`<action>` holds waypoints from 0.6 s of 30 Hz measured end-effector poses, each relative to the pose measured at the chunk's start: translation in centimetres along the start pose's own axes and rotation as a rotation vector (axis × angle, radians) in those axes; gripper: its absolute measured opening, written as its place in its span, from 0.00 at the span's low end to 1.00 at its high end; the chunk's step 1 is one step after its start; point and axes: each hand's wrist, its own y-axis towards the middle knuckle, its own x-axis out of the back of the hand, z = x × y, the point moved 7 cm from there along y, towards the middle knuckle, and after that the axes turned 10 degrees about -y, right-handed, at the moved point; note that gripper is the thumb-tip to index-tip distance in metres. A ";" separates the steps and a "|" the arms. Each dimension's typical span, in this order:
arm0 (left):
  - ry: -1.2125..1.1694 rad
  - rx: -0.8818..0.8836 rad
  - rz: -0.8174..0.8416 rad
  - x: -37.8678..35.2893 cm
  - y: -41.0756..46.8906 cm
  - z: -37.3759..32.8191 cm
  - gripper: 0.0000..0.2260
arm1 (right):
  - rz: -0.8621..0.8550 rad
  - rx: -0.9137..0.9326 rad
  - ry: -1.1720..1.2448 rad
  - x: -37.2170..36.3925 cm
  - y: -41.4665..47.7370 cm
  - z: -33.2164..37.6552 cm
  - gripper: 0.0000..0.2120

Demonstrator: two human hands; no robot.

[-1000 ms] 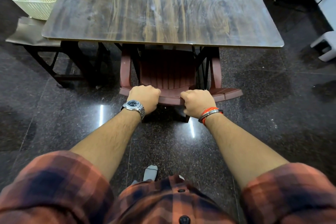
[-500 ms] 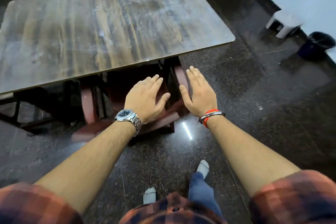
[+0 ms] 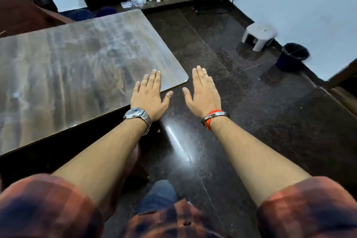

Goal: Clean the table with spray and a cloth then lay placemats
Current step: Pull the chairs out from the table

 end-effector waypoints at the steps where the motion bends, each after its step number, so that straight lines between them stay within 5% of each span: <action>1: 0.000 0.014 0.007 -0.6 1.9 -0.5 0.34 | 0.013 0.001 0.003 -0.5 1.8 -1.2 0.32; 18: -0.050 0.281 -0.054 -3.8 37.8 2.6 0.35 | 0.149 0.221 0.016 -11.5 37.8 -8.8 0.32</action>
